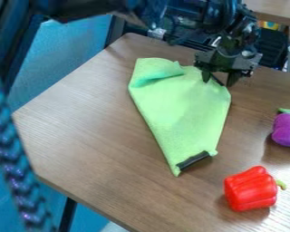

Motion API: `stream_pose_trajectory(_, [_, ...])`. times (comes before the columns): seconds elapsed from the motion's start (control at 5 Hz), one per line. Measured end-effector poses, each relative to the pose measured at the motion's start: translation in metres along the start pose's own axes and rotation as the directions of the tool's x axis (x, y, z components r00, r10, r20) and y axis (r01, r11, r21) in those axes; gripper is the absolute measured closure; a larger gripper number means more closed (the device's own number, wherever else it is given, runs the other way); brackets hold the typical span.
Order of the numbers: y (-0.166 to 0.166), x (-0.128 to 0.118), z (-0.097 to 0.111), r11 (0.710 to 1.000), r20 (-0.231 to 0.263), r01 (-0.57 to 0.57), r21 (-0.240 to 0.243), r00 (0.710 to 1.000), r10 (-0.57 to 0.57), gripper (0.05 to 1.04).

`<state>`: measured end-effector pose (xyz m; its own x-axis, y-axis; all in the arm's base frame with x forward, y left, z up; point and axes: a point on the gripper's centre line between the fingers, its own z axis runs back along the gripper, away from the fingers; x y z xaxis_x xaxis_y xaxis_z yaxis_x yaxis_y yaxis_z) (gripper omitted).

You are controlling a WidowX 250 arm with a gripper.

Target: Unfold from top right to bottom left

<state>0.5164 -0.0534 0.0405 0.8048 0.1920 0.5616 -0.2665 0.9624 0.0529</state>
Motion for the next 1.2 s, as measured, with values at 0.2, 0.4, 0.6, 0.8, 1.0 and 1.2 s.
stream_pose_trajectory(0.2, [0.000,-0.002,-0.005,1.000,-0.013,-0.005,0.013,1.000,0.006,0.681])
stream_pose_trajectory(0.4, [-0.001,0.003,-0.004,1.000,-0.007,-0.009,0.017,1.000,0.009,0.906])
stream_pose_trajectory(0.6, [0.000,0.000,-0.007,1.000,-0.020,-0.006,0.019,1.000,0.007,1.019])
stream_pose_trajectory(0.8, [-0.003,-0.001,-0.007,1.000,-0.023,0.004,0.008,1.000,-0.004,1.033])
stream_pose_trajectory(1.0, [-0.003,0.004,0.008,0.999,0.019,0.000,-0.034,1.000,0.001,1.034])
stream_pose_trajectory(1.2, [0.008,0.010,0.030,0.998,0.056,-0.030,-0.062,0.998,0.033,1.034])
